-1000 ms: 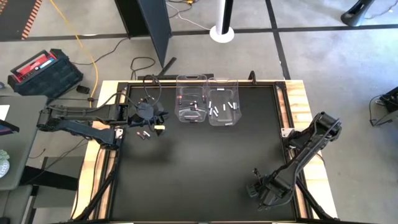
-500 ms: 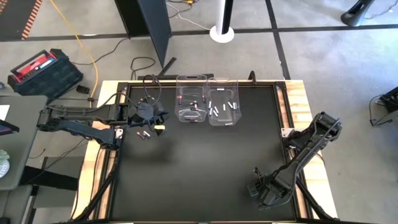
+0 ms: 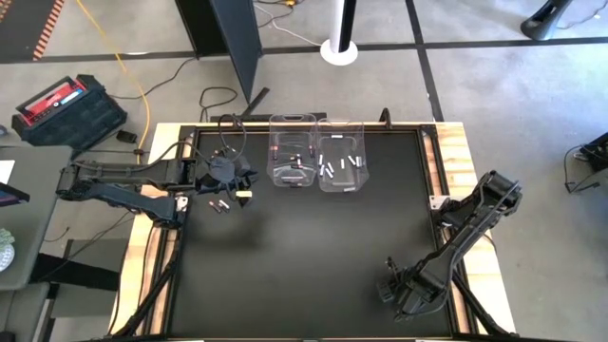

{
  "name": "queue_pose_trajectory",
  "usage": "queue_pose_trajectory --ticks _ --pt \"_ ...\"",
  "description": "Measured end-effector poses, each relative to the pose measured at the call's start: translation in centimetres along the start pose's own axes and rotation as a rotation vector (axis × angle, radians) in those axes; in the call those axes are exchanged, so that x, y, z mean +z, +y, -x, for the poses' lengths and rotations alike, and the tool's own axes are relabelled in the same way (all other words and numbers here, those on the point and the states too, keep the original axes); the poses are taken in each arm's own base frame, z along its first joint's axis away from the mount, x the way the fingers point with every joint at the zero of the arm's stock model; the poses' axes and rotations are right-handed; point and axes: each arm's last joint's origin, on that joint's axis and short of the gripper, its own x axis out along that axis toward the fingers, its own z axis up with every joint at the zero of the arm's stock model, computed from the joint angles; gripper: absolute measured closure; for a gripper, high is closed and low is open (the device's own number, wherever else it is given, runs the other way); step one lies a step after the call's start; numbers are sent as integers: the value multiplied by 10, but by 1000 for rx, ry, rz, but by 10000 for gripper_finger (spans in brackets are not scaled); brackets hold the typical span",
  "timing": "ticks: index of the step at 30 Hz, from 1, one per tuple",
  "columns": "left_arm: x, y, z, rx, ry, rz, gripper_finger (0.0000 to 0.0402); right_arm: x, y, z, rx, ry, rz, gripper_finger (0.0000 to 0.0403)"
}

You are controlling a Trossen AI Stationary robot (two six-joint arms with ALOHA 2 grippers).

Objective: Sort batteries
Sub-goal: Put the black battery into the left transparent bin

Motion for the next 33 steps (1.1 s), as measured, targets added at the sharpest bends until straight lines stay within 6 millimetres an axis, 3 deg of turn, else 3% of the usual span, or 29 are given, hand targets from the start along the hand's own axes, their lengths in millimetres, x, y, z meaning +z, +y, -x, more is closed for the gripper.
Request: queue_pose_trajectory --ticks 10,19,33 --pt "0 0 0 0 0 0 319 -2 4 0 43 25 14 281" --pt "0 0 0 1 0 -10 319 -2 9 18 15 -32 48 281" --pt "0 0 0 1 0 -4 319 7 1 4 -30 -56 11 281"
